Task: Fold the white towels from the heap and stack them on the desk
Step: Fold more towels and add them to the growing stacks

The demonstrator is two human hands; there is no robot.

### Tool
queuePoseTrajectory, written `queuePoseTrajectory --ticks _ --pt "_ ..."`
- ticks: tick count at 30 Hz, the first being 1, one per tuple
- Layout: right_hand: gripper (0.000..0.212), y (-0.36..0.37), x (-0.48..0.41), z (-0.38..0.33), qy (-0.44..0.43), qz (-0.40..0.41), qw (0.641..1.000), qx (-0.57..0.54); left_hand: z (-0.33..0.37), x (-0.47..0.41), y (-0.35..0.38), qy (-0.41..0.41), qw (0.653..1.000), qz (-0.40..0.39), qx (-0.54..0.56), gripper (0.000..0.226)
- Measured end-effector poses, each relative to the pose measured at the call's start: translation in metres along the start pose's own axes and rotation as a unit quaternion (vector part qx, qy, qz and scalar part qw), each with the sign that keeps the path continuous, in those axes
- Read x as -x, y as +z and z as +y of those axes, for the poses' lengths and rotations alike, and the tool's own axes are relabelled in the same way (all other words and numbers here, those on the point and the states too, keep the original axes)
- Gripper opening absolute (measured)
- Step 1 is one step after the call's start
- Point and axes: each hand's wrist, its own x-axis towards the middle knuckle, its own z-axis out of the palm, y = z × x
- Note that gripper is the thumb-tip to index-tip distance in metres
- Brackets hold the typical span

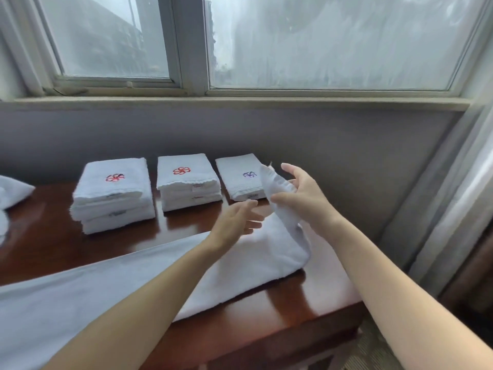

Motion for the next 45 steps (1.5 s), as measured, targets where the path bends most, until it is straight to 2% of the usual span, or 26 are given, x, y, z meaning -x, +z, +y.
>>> queuePoseTrajectory --ticks 3,5,7,9,12,15,17,19,21,23,26,28,30,32,34,35,36,38,40,45 --pt "0.084 0.041 0.01 -0.01 -0.001 -0.08 0.996 0.035 0.011 0.023 -0.04 -0.09 0.989 -0.035 0.111 0.057" --pt "0.083 0.066 0.017 -0.013 -0.013 -0.12 0.991 0.054 0.012 0.037 -0.064 -0.099 0.987 -0.044 0.115 0.067" --pt "0.079 0.088 0.022 -0.012 -0.025 -0.15 0.987 0.051 0.01 0.048 -0.084 -0.104 0.989 -0.03 0.104 0.068" --pt "0.084 0.104 0.025 -0.011 -0.02 -0.171 0.984 0.056 0.006 0.057 -0.099 -0.123 0.989 -0.028 0.08 0.066" --pt "0.094 0.12 0.032 -0.006 -0.01 -0.216 0.972 0.089 -0.001 0.069 -0.111 -0.17 0.984 -0.019 0.047 0.054" --pt "0.094 0.123 0.038 -0.002 0.029 -0.269 0.961 0.055 -0.009 0.074 -0.113 -0.174 0.984 0.039 -0.028 0.019" --pt "0.07 0.12 0.038 -0.002 0.039 -0.24 0.97 0.012 -0.015 0.074 -0.114 -0.155 0.98 0.067 -0.106 0.007" --pt "0.043 0.113 0.035 -0.001 -0.007 -0.159 0.986 0.052 -0.017 0.073 -0.114 -0.153 0.978 0.084 -0.111 0.024" --pt "0.031 0.106 0.032 0.004 -0.066 -0.093 0.984 0.134 -0.016 0.075 -0.112 -0.149 0.978 0.093 -0.113 0.032" --pt "0.034 0.101 0.032 0.009 -0.108 -0.076 0.968 0.213 -0.016 0.075 -0.112 -0.141 0.977 0.092 -0.132 0.028" --pt "0.043 0.1 0.029 0.021 -0.141 -0.117 0.917 0.354 -0.017 0.075 -0.114 -0.14 0.97 0.103 -0.169 0.022" --pt "0.047 0.102 0.027 0.029 -0.137 -0.159 0.869 0.449 -0.017 0.077 -0.114 -0.12 0.944 0.12 -0.283 0.027" --pt "0.052 0.105 0.027 0.037 -0.116 -0.186 0.846 0.486 -0.02 0.078 -0.11 -0.044 0.905 0.169 -0.388 0.042" --pt "0.055 0.11 0.027 0.043 -0.102 -0.195 0.844 0.488 -0.018 0.077 -0.098 0.052 0.908 0.188 -0.371 0.048" --pt "0.056 0.113 0.027 0.048 -0.096 -0.195 0.847 0.485 -0.02 0.076 -0.078 0.079 0.926 0.12 -0.349 0.047" --pt "0.056 0.113 0.027 0.05 -0.094 -0.194 0.848 0.484 -0.024 0.076 -0.067 0.064 0.919 0.079 -0.382 0.047" --pt "0.056 0.113 0.026 0.052 -0.093 -0.193 0.849 0.484 -0.03 0.076 -0.055 0.036 0.897 0.049 -0.438 0.049" --pt "0.056 0.111 0.024 0.056 -0.091 -0.188 0.85 0.484 -0.045 0.078 -0.043 -0.026 0.857 0.034 -0.514 0.055" --pt "0.056 0.11 0.023 0.059 -0.087 -0.184 0.85 0.486 -0.053 0.077 -0.043 -0.051 0.853 0.05 -0.517 0.059" --pt "0.056 0.103 0.013 0.063 -0.079 -0.174 0.854 0.485 -0.054 0.063 -0.041 -0.039 0.86 0.046 -0.507 0.061"
